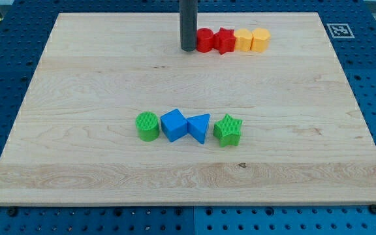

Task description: Point your arm at the centre

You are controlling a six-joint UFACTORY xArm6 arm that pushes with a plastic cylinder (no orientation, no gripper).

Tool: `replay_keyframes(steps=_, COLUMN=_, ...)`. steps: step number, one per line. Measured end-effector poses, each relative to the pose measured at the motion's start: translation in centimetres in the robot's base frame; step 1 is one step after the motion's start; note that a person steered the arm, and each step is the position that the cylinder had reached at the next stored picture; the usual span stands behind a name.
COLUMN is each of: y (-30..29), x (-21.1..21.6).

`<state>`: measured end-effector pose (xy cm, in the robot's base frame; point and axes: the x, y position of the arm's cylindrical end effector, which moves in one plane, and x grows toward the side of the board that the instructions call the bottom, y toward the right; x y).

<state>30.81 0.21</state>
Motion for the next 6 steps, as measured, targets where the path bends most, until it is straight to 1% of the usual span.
replay_keyframes(steps=1, y=2.2, x=2.8)
replay_keyframes(steps=2, y=2.2, x=2.9)
replay_keyframes(steps=3, y=4.0, x=3.2)
replay_keyframes(steps=5, y=5.6, x=3.5)
replay_keyframes(steps=6, y=8.3, x=5.6)
